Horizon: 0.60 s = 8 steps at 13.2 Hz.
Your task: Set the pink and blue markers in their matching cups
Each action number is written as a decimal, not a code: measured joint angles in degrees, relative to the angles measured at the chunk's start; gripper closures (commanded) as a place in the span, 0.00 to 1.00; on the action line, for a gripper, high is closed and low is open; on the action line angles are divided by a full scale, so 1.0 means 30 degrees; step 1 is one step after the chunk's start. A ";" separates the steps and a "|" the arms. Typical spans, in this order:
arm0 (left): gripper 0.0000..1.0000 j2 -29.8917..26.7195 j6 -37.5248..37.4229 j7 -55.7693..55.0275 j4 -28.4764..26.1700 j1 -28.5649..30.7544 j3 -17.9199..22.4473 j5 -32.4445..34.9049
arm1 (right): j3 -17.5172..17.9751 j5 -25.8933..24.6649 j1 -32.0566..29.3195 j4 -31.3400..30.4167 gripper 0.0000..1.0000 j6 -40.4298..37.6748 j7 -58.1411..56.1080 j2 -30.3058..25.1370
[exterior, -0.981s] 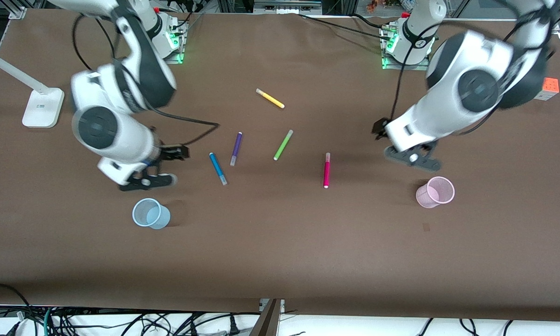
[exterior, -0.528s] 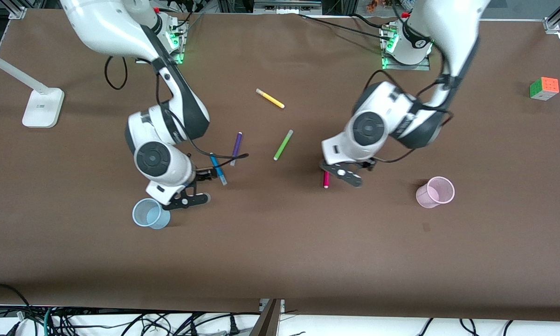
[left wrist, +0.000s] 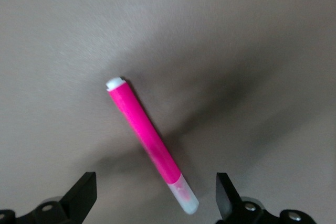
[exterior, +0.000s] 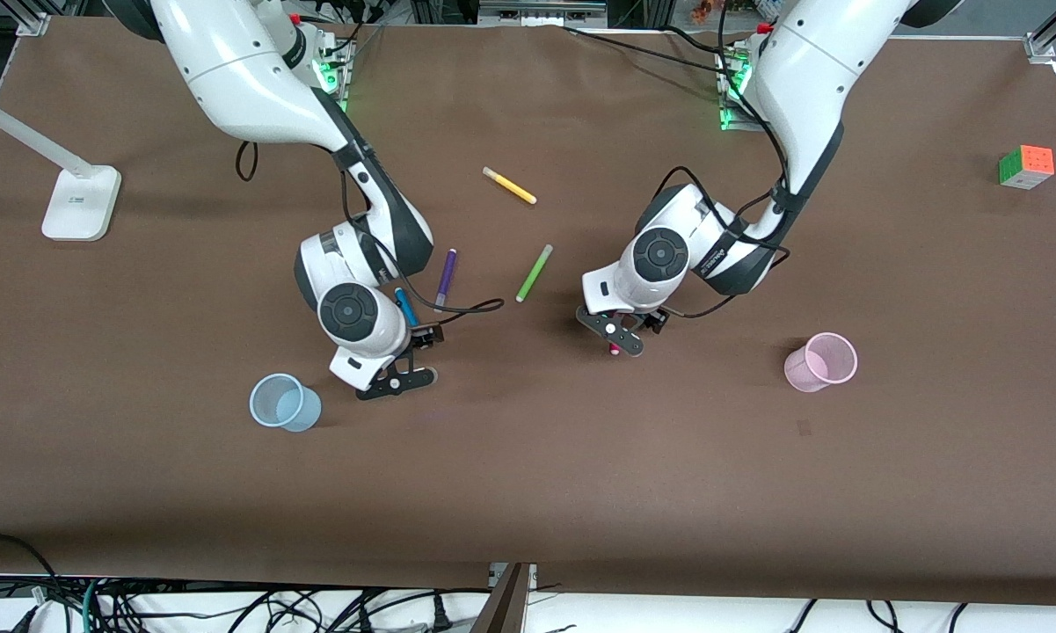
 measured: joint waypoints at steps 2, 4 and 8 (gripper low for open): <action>0.00 -0.0011 0.0086 -0.0333 -0.0195 -0.0008 -0.0026 0.0000 | 0.0004 0.0000 0.0168 0.0001 0.20 0.0040 -0.0008 0.0295; 0.00 -0.0010 0.0086 -0.1317 -0.0401 -0.0094 -0.0064 0.0000 | 0.0006 0.0000 0.0390 -0.0008 0.38 0.0048 -0.0009 0.0463; 0.00 -0.0007 0.0086 -0.2506 -0.0684 -0.0439 -0.0127 0.0000 | 0.0001 0.0000 0.0452 -0.0146 0.80 0.0047 -0.0122 0.0604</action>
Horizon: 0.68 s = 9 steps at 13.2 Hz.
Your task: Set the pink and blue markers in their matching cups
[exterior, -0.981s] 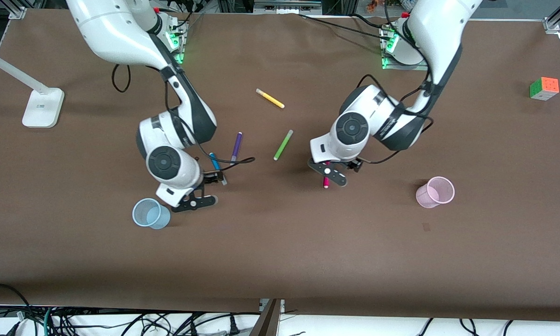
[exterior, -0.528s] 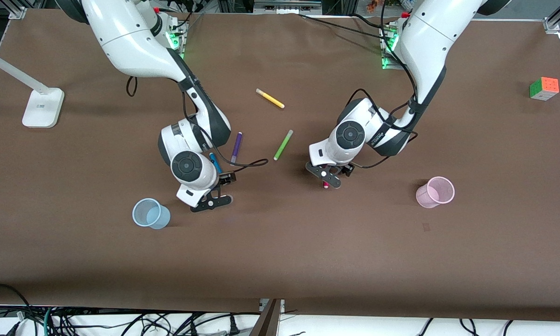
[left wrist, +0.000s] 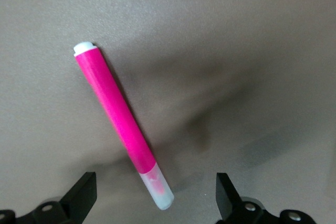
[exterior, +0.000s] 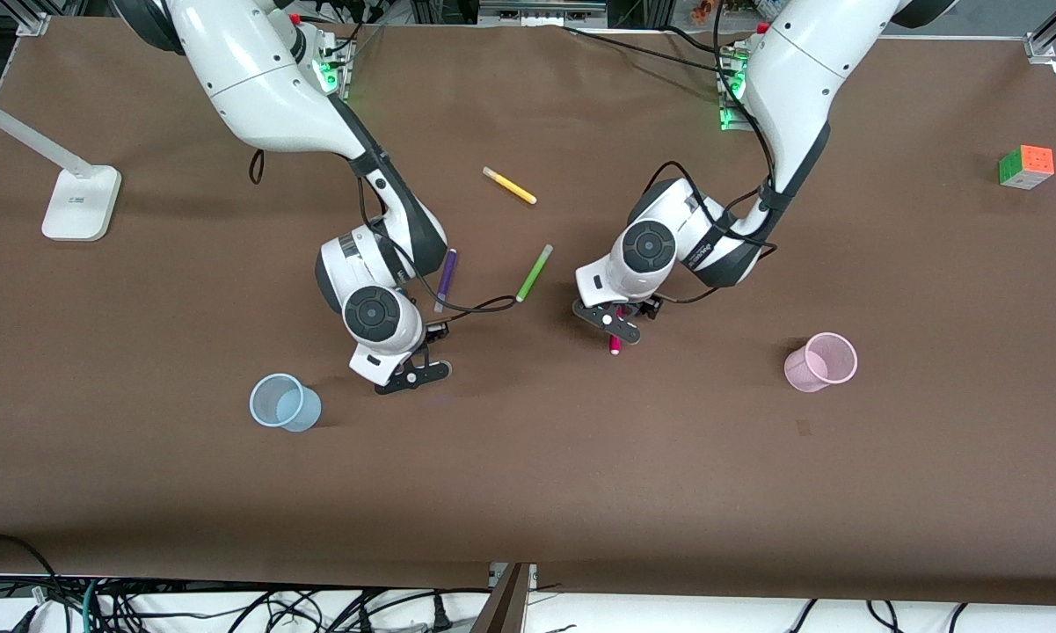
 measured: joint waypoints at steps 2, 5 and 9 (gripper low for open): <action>0.00 0.0020 0.0000 -0.0525 -0.0049 -0.0130 -0.0011 0.0000 | 0.0000 0.0000 0.0004 -0.0011 0.89 0.0000 -0.0017 0.0002; 0.40 0.0216 0.0036 -0.0915 -0.0123 -0.0208 -0.0004 0.1085 | 0.0001 0.0000 0.0067 0.0043 1.00 0.0023 -0.0190 -0.0021; 1.00 0.0251 0.0058 -0.1004 -0.0087 -0.0214 -0.0026 0.1346 | 0.0000 -0.0005 0.0181 0.1640 1.00 0.0208 -0.1460 -0.0468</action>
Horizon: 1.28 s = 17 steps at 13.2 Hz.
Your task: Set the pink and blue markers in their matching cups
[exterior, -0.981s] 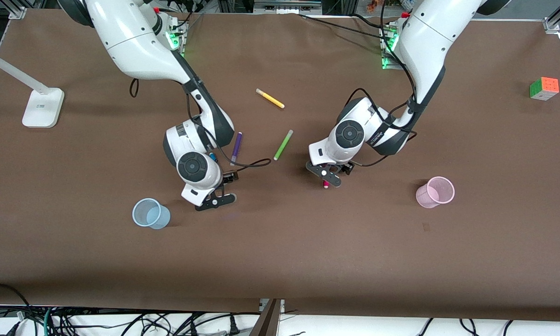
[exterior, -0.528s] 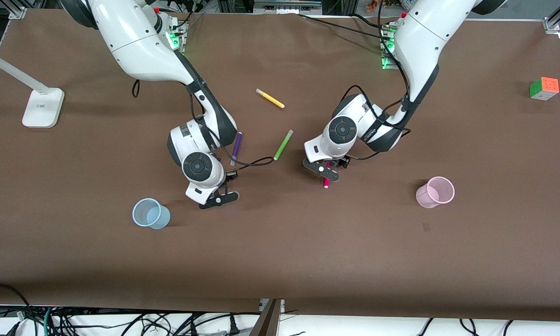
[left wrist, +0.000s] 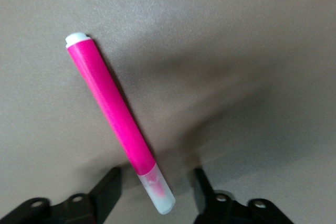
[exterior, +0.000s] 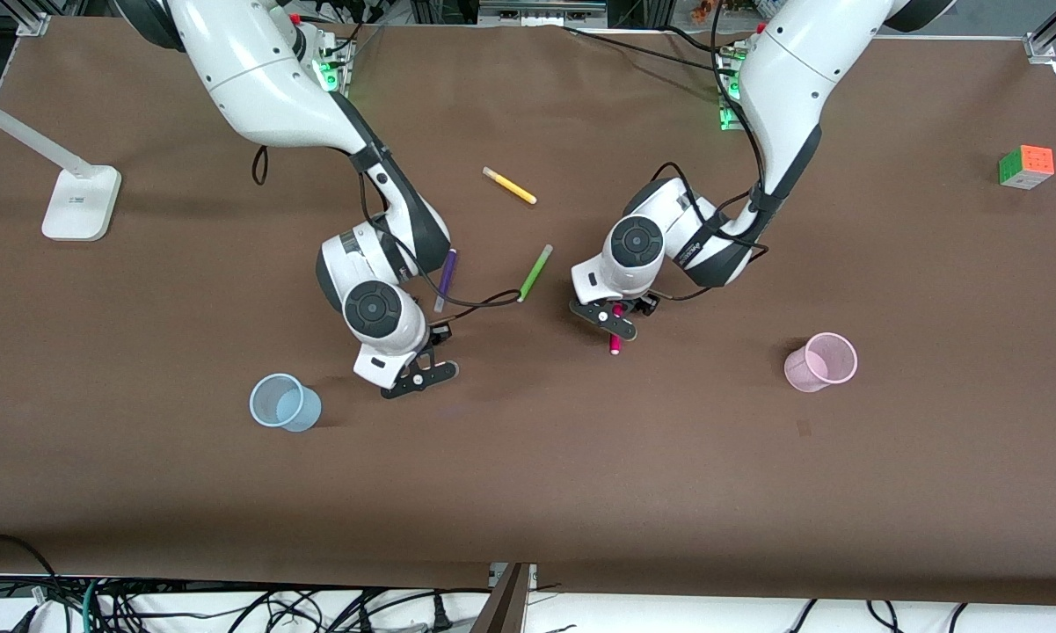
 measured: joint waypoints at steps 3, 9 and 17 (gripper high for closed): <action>1.00 -0.0072 -0.0005 -0.0001 0.0026 -0.0023 -0.0035 0.0001 | -0.0134 0.0019 -0.0343 0.1944 1.00 -0.1846 -0.3019 -0.1331; 1.00 -0.0786 -0.2915 0.1568 0.1074 0.0103 0.0141 0.0074 | -0.0319 0.3804 -0.3921 0.2623 1.00 -0.2869 -1.7040 -0.3227; 1.00 -0.1982 -1.4310 1.1087 0.7487 0.3204 0.0649 0.4442 | -0.0387 1.0995 -0.7636 0.2084 1.00 -0.2958 -3.0291 -0.1988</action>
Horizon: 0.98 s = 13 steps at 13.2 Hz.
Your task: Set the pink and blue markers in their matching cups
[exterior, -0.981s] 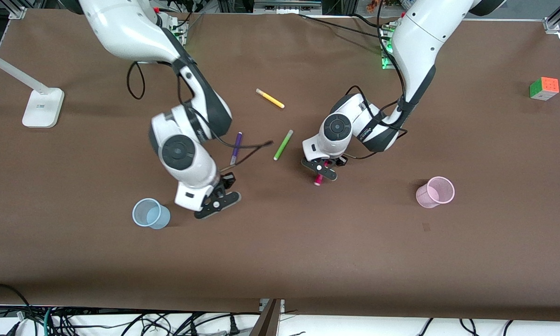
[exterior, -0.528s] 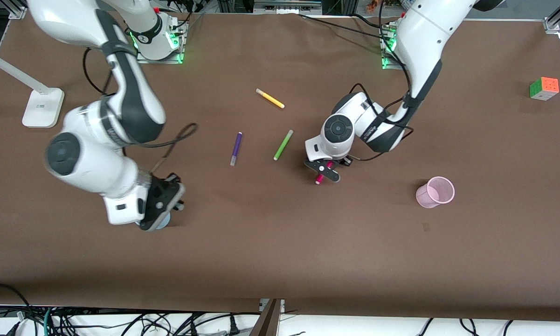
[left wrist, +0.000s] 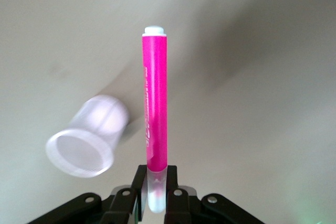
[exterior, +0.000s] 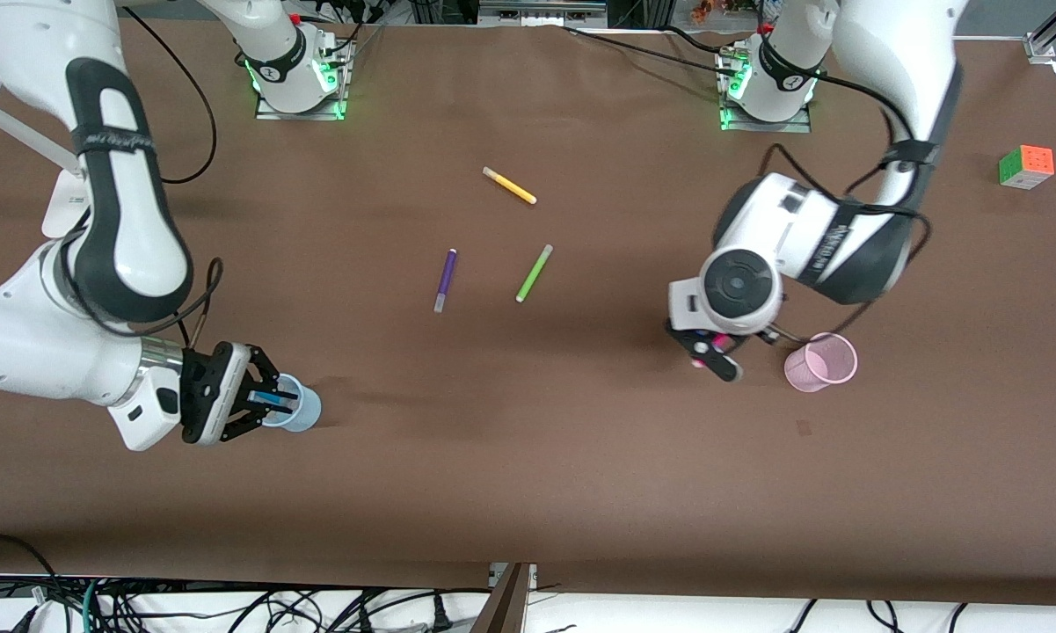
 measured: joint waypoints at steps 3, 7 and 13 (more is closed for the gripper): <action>1.00 0.0134 -0.1584 0.3835 0.0016 0.0937 0.0102 0.3847 | 0.0006 0.1007 -0.0146 -0.0292 1.00 0.0045 -0.1335 0.0433; 1.00 0.0438 -0.3851 0.7836 -0.0046 0.1082 0.0226 0.8450 | 0.0002 0.1763 -0.0539 -0.0814 0.00 0.0052 -0.2520 0.0648; 0.91 0.3069 -0.4184 0.7580 -0.0708 0.0906 0.0388 0.9651 | 0.0049 0.0543 -0.0695 -0.0631 0.00 -0.0175 0.4627 0.0187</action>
